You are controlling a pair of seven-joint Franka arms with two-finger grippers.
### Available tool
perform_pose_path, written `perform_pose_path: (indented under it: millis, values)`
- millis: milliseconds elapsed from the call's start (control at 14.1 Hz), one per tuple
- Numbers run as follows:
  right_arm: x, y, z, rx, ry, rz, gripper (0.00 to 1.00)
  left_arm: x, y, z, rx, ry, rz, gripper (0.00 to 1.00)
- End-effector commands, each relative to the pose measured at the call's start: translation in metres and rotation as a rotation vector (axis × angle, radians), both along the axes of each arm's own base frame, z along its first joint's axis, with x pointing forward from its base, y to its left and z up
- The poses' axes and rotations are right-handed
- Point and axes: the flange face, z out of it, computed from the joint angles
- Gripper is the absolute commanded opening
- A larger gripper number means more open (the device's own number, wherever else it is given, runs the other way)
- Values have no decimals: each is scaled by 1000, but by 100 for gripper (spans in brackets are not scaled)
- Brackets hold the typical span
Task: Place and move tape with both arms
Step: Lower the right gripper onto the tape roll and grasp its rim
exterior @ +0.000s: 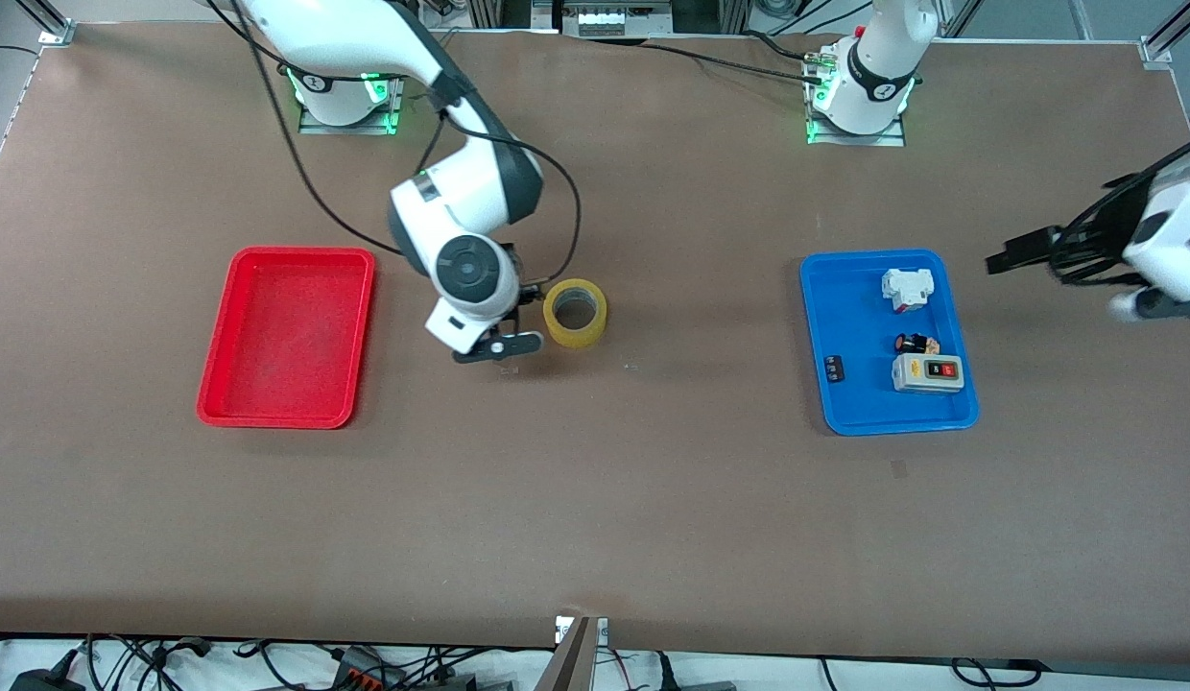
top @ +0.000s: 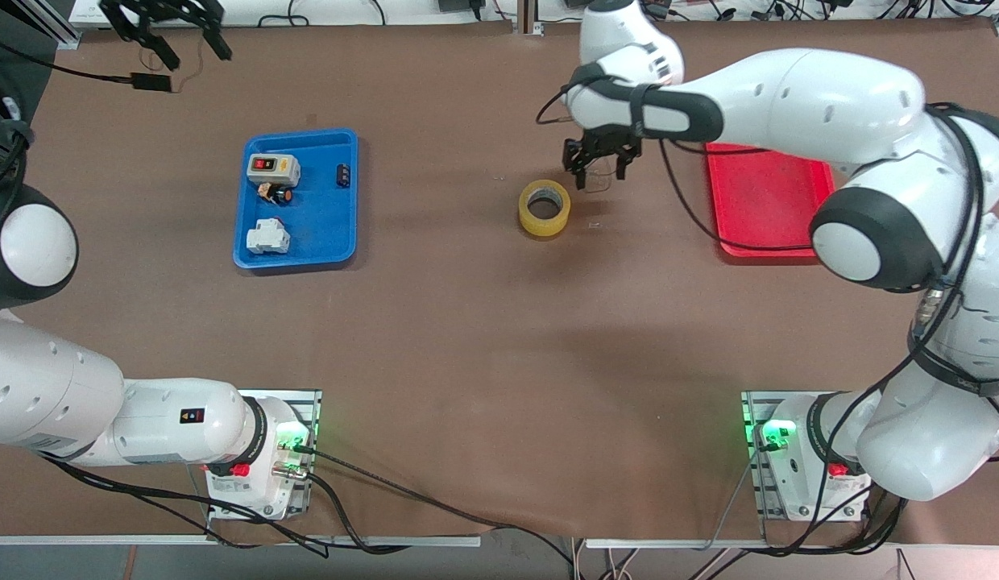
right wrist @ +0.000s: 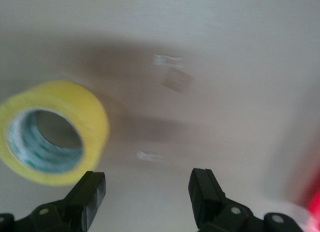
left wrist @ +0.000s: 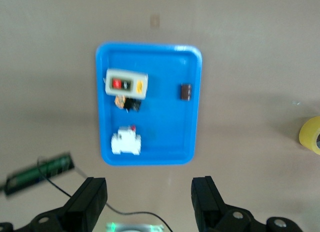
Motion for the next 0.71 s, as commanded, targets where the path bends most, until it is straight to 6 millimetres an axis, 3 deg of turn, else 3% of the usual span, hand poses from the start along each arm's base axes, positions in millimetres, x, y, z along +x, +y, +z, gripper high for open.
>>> perform_pose_path:
  millis: [0, 213, 427, 569, 640]
  values:
    - [8, 20, 5, 42, -81, -93, 100, -4, 7, 39, 69, -160, -107, 100]
    - [8, 21, -4, 39, -89, -140, 99, -9, -1, 52, 162, -175, -177, 100]
    - [-3, 33, -36, 4, -79, -200, 99, -7, -8, 48, 159, -171, -180, 100]
    - [-1, 36, -33, 19, -101, -230, 99, -6, -16, 46, 161, -167, -185, 100]
    - [-1, 37, -31, 20, -102, -238, 98, -7, -10, 47, 160, -162, -166, 100]
